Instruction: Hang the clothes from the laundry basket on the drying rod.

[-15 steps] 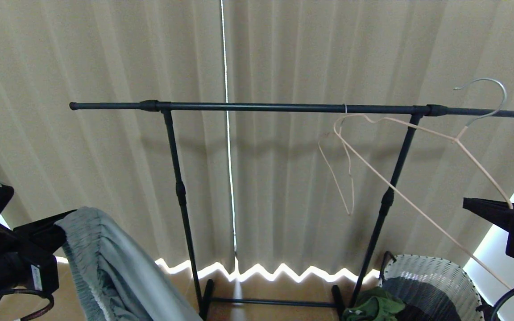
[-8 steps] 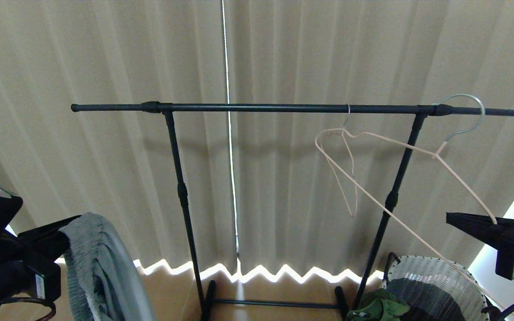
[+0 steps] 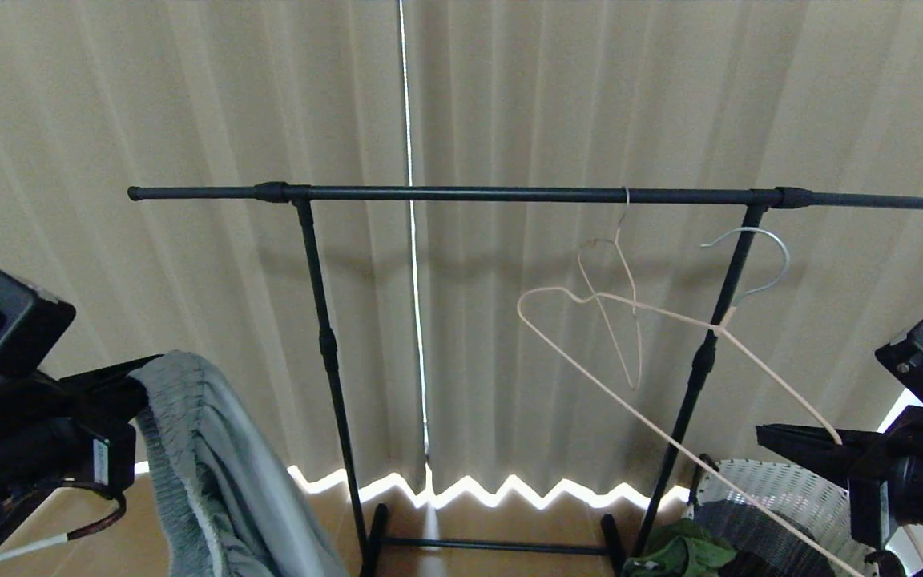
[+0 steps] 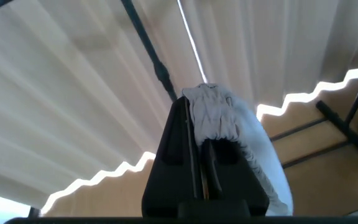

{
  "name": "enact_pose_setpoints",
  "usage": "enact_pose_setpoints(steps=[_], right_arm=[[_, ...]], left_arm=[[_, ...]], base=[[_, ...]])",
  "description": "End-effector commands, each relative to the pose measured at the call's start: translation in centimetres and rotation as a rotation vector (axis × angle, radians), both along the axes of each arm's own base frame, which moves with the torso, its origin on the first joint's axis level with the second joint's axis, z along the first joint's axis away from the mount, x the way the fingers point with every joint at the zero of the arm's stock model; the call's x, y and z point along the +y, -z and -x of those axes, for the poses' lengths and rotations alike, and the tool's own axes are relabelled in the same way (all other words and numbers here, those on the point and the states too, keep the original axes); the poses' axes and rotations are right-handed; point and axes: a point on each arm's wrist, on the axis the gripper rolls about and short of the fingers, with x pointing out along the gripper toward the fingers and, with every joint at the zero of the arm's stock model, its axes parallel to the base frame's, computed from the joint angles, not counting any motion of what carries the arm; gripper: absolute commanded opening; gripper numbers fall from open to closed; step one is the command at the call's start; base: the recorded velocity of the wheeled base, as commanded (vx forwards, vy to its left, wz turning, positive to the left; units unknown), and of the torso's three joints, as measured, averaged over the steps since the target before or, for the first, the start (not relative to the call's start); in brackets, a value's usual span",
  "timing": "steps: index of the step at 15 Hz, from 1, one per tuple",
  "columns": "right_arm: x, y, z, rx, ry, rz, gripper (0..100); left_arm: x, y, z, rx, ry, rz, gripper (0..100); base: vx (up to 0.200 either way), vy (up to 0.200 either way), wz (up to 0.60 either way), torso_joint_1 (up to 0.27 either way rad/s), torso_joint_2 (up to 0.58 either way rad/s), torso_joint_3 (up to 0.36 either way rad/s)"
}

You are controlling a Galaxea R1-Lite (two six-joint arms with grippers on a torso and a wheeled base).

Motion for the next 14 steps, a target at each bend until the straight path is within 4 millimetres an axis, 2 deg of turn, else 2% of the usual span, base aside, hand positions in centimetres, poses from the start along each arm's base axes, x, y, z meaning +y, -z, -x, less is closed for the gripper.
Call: enact_pose_setpoints(steps=[1, 5, 8, 11, 14], right_arm=[[0.4, 0.1, -0.2, 0.011, -0.022, 0.004, 0], [3.0, 0.5, -0.2, 0.070, -0.125, -0.050, 0], [4.0, 0.5, 0.1, 0.084, -0.176, -0.057, 0], [5.4, 0.3, 0.5, 0.108, -0.229, -0.091, 0], [6.7, 0.1, 0.4, 0.117, -0.262, -0.129, 0]], left_arm=[[-0.5, -0.3, -1.7, 0.022, -0.007, 0.011, 0], [-3.7, -0.7, -5.6, 0.077, -0.033, 0.083, 0], [-5.0, -0.8, -8.7, 0.089, -0.109, 0.103, 0], [-5.5, 0.0, -9.9, 0.130, -0.134, 0.166, 0], [-5.8, -0.4, -10.7, 0.120, -0.140, 0.194, 0]], base=[[0.000, 0.000, 0.00, 0.000, 0.00, 0.000], [0.000, 0.000, 0.00, 0.000, 0.00, 0.000], [0.000, 0.000, 0.00, 0.000, 0.00, 0.000], [0.000, 0.000, 0.00, 0.000, 0.00, 0.000], [0.000, 0.000, 0.00, 0.000, 0.00, 0.000]])
